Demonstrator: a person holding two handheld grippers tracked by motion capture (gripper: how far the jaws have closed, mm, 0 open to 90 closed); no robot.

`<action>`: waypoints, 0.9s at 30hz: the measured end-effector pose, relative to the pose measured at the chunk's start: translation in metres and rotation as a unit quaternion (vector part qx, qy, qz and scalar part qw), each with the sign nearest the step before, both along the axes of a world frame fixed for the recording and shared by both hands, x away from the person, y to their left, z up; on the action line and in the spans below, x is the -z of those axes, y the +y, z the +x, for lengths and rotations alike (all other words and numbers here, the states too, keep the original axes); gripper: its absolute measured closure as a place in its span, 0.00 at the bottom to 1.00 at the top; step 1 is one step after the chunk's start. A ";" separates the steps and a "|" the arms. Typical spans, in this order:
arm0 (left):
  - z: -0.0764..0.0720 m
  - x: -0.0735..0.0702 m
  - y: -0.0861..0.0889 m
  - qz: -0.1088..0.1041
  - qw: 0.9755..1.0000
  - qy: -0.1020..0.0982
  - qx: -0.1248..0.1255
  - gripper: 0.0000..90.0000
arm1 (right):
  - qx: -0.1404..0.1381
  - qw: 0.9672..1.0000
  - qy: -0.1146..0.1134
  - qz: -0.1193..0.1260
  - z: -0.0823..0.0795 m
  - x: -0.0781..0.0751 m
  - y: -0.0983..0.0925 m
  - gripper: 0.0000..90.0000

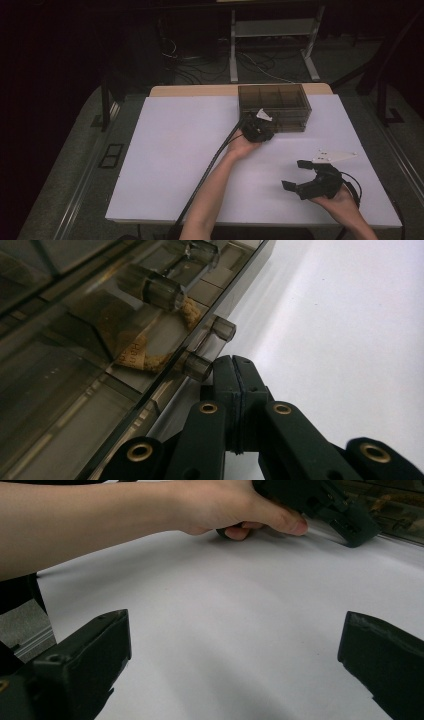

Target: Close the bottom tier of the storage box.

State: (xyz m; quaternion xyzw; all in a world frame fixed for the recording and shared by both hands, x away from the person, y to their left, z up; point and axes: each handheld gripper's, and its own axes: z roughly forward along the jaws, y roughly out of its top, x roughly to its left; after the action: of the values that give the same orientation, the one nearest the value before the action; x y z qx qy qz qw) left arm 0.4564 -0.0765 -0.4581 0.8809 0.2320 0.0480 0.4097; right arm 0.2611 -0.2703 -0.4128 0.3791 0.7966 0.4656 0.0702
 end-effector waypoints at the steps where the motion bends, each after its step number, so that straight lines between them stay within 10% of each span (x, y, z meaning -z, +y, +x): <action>1: 0.001 0.000 0.000 0.006 1.000 -0.006 0.002 0.99 | 0.000 1.000 0.000 0.000 0.000 0.000 0.000 0.00; 12: 0.002 0.000 -0.002 0.003 0.999 -0.015 -0.039 0.98 | -0.001 1.000 0.003 -0.001 0.000 0.000 0.000 0.00; 27: -0.008 -0.018 0.010 -0.015 1.000 0.004 -0.008 0.87 | 0.001 1.000 0.001 -0.002 0.002 0.000 0.000 0.00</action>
State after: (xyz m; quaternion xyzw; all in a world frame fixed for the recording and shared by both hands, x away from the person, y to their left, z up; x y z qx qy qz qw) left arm 0.4483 -0.0665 -0.4400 0.8733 0.2413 0.0441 0.4210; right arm 0.2631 -0.2700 -0.4132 0.3803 0.7974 0.4632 0.0706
